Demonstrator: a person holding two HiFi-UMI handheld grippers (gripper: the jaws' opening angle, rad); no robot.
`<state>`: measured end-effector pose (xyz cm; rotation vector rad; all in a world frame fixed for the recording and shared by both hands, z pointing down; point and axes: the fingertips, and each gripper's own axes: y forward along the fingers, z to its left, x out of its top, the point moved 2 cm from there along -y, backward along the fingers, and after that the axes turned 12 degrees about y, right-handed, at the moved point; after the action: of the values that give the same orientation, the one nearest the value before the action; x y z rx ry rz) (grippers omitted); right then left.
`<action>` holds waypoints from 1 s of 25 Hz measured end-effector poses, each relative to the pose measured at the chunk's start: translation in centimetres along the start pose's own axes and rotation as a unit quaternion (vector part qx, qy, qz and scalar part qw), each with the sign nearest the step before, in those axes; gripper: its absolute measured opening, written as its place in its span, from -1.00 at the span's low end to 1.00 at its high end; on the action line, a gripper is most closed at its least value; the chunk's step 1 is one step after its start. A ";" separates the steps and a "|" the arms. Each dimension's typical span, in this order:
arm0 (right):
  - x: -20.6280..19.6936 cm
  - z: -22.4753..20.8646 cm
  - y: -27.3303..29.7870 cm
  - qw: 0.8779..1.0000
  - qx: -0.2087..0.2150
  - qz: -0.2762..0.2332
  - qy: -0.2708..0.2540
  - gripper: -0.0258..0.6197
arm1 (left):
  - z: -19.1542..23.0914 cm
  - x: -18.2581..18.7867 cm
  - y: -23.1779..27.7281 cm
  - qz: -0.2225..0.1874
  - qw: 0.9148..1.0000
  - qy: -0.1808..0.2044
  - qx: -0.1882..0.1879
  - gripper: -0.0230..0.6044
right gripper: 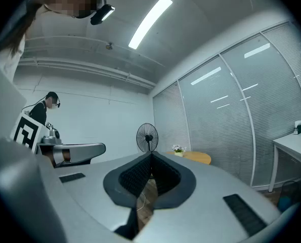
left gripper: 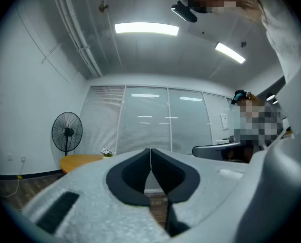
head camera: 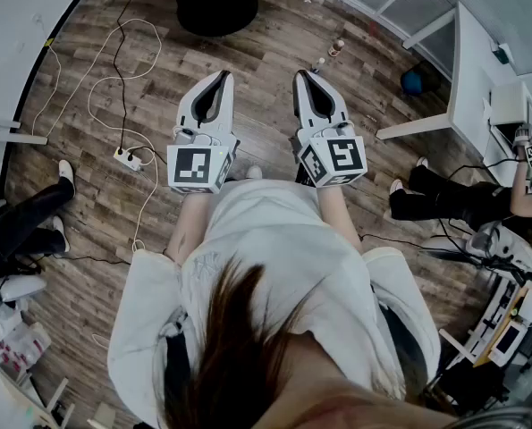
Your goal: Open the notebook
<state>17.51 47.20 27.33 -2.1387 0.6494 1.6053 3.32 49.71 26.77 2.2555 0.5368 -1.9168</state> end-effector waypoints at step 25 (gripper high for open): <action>1.1 -2.5 1.7 1.000 0.029 -0.002 0.008 -0.92 | -0.9 -0.8 4.1 0.019 0.999 0.014 -0.030 -0.60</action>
<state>18.72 44.26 26.86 -2.1116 0.6879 1.5485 5.55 46.04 27.15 2.2424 0.5439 -1.8284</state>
